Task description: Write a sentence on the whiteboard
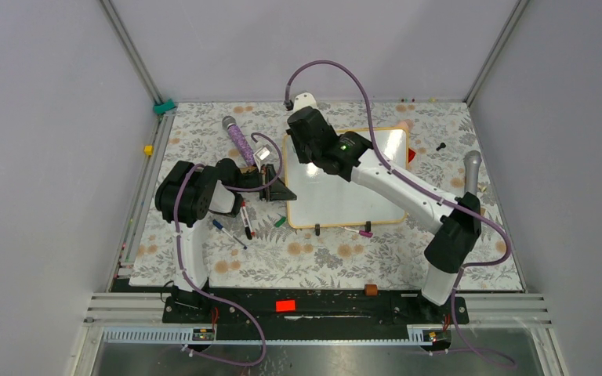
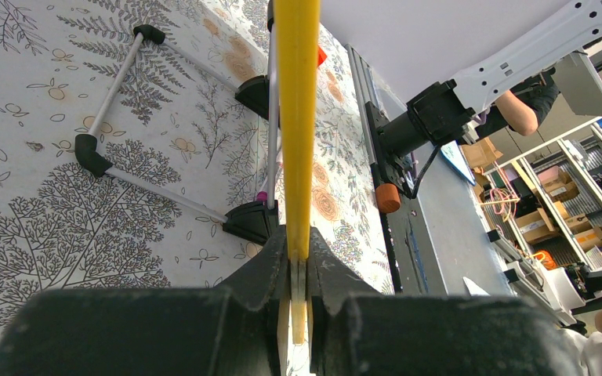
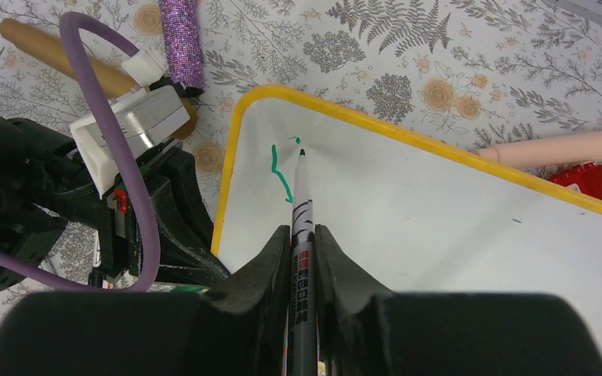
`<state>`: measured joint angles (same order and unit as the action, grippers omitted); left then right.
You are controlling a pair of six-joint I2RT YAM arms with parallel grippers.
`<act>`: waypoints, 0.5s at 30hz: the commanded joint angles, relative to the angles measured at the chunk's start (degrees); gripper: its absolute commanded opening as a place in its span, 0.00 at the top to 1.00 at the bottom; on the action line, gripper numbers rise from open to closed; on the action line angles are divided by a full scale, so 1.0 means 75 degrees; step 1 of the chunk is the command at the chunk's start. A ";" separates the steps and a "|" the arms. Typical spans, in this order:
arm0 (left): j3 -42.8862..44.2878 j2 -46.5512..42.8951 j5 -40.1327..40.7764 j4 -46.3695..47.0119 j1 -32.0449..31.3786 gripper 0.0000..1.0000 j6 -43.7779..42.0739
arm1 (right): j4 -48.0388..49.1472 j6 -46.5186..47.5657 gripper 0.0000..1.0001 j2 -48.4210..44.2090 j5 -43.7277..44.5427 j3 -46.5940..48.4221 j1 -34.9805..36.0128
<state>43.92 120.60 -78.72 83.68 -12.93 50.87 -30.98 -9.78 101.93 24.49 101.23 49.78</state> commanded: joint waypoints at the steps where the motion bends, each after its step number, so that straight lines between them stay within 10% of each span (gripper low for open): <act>1: 0.0003 0.0022 -0.0900 0.0128 0.0039 1.00 0.0061 | 0.0092 0.0108 1.00 0.0055 0.0258 0.0410 0.0066; 15: -0.0009 0.0038 -0.0924 0.0128 0.0031 1.00 0.0066 | -0.0013 0.0164 1.00 0.0295 0.0432 0.0612 0.0060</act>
<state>43.92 120.60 -78.74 83.68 -12.93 50.87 -31.03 -9.39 103.79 25.06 103.26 49.78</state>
